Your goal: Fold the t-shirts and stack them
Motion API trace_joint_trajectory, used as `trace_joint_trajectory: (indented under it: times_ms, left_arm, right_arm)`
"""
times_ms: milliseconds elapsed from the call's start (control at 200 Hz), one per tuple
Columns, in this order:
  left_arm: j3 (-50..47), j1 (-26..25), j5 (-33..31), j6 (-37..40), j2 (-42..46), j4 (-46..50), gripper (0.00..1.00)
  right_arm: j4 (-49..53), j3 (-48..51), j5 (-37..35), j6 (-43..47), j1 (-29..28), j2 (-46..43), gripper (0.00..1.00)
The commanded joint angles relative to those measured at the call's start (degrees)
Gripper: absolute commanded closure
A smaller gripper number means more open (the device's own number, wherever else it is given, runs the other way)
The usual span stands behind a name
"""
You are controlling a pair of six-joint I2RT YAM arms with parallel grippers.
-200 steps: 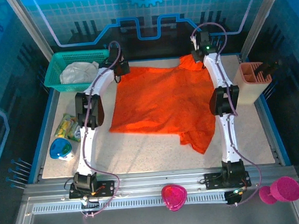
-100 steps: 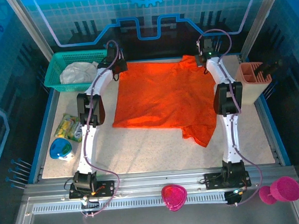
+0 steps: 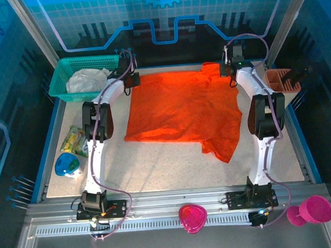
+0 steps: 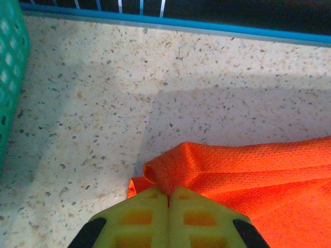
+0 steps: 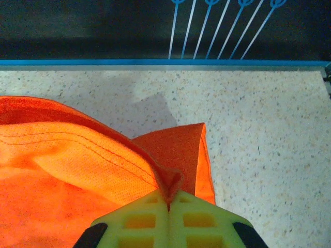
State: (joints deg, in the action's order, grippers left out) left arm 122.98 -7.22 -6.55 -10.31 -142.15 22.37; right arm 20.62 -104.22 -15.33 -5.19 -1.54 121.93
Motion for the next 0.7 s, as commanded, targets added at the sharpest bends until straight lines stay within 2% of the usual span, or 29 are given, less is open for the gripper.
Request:
trace_joint_trajectory:
  times_ms: [0, 350, 696]
  left_arm:
    - [-2.54, 0.8, 0.0, 1.59, 5.17, -2.1, 1.0]
    - [-7.77, 0.9, -0.13, 2.8, 7.14, -1.81, 1.0]
    - [-6.92, 0.9, -0.64, 0.8, 6.87, 2.69, 1.0]
  right_arm:
    - [-2.81, 4.85, 1.53, -2.11, -0.08, -4.51, 1.0]
    - [-5.64, 19.38, 2.32, -3.31, -1.08, -13.12, 1.0]
    - [-6.06, 26.85, 2.71, -5.33, -2.73, -14.16, 1.0]
